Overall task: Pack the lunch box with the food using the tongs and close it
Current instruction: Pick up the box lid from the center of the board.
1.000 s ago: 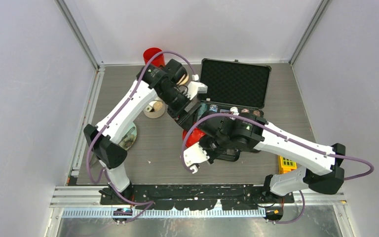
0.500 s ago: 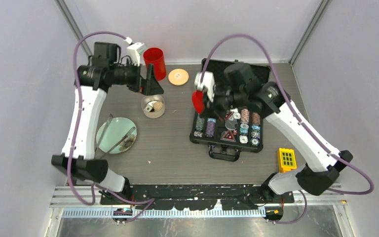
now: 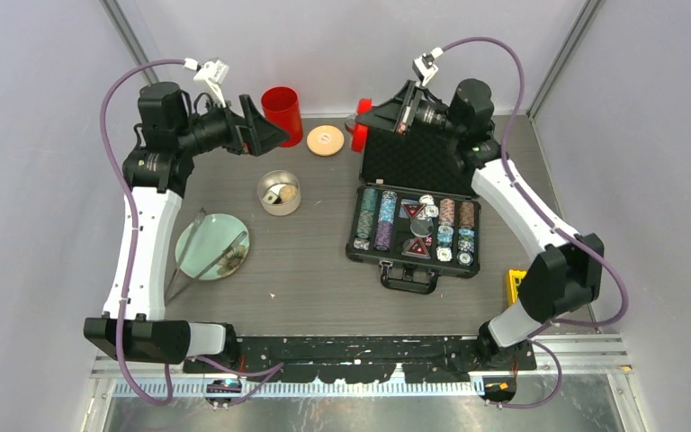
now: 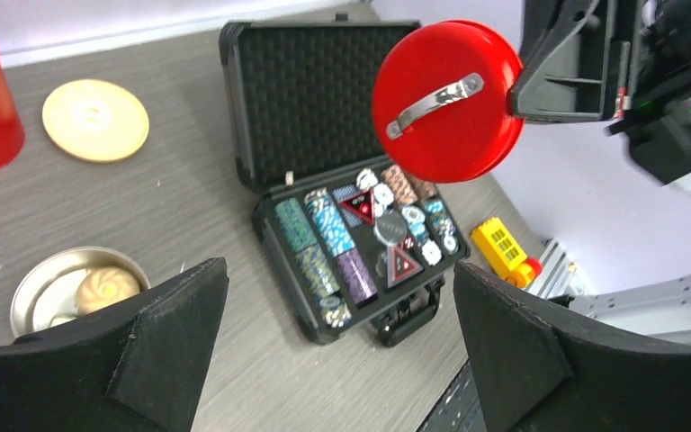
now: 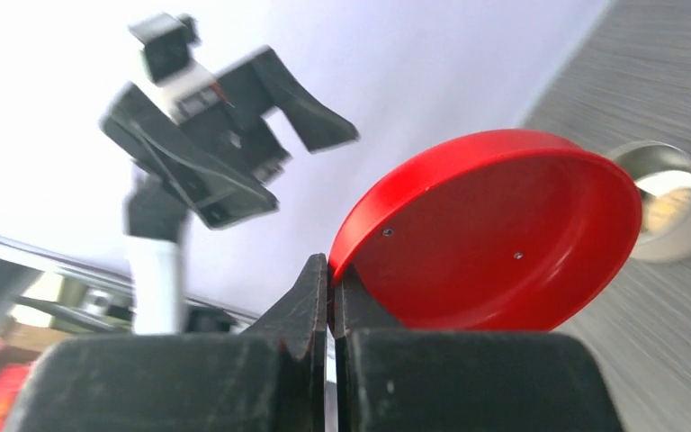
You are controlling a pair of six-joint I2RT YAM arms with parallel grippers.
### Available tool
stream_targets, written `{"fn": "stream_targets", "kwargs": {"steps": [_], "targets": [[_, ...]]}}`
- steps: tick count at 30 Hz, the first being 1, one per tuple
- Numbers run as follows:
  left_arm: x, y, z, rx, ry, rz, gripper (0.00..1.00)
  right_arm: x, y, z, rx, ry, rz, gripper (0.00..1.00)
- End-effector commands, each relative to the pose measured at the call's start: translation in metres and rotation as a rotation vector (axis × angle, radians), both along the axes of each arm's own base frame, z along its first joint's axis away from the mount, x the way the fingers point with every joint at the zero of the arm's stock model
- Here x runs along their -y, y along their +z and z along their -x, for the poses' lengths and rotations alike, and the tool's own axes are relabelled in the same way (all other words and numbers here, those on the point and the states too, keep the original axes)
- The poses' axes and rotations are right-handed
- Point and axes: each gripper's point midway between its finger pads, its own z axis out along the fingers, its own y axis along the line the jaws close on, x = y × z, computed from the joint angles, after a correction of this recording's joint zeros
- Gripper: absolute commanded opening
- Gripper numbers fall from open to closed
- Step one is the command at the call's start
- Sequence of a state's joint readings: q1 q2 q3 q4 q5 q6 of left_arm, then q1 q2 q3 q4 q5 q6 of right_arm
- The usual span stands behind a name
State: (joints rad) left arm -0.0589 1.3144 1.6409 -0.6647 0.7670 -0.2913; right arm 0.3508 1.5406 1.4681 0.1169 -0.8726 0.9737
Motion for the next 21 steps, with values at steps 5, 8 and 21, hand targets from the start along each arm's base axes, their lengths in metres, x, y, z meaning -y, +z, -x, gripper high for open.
{"fn": "stream_targets", "kwargs": {"steps": [5,8,21], "targets": [[0.022,0.055,-0.007,0.16,-0.095,0.295,0.93,0.012,0.109,0.007,-0.1,0.183,-0.617,0.01],[0.027,0.066,-0.002,0.2,-0.149,0.363,0.9,0.013,0.112,0.002,-0.142,0.201,-0.685,0.01],[0.039,0.066,0.005,0.242,-0.227,0.425,0.73,-0.026,0.078,0.027,-0.274,0.268,-0.706,0.0]]}}
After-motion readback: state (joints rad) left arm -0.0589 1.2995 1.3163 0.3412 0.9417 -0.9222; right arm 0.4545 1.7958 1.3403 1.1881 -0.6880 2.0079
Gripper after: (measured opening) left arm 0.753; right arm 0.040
